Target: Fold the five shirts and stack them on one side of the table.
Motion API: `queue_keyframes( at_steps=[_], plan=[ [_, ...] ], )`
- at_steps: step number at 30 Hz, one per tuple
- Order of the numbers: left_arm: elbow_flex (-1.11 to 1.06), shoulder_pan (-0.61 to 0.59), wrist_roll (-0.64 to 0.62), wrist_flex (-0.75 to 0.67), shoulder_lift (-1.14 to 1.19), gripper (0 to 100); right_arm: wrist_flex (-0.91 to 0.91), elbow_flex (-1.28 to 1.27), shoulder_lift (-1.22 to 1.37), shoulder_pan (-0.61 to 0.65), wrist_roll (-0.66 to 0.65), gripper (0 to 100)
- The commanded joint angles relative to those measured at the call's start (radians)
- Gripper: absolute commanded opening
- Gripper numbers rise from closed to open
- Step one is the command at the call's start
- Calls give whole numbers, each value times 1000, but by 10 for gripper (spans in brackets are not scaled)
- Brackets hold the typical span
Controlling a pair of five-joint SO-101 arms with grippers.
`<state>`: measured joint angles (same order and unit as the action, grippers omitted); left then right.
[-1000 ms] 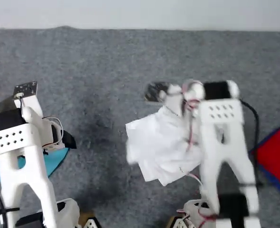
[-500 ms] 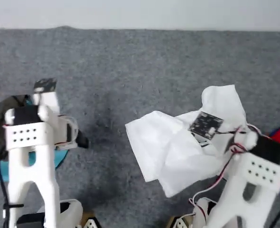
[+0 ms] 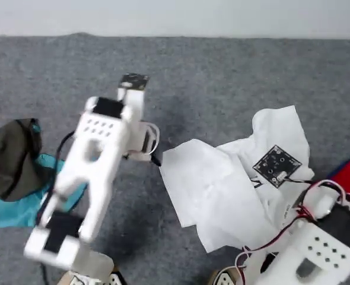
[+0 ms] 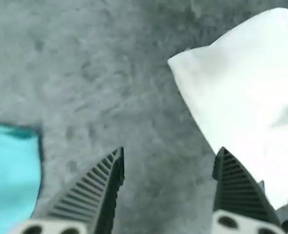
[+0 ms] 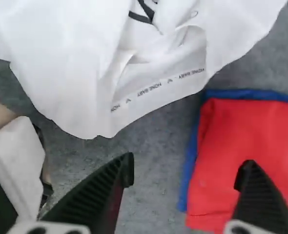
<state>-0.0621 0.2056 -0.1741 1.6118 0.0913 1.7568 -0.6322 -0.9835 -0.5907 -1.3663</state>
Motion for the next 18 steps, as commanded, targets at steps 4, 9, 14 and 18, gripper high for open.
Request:
queue_keyframes(
  at_steps=[4, 9, 14, 18],
  plan=[
    [456, 100, -15, 146, 502, 283, -21, -43, -12, -13, 78, 307],
    [545, 135, -14, 144, 660, 283, -21, -44, -19, -13, 80, 307],
    [645, 141, -11, 143, 733, 280, -22, -46, -12, -10, 80, 307],
    [762, 140, -11, 143, 795, 257, -84, -64, -12, -10, 81, 307]
  ],
)
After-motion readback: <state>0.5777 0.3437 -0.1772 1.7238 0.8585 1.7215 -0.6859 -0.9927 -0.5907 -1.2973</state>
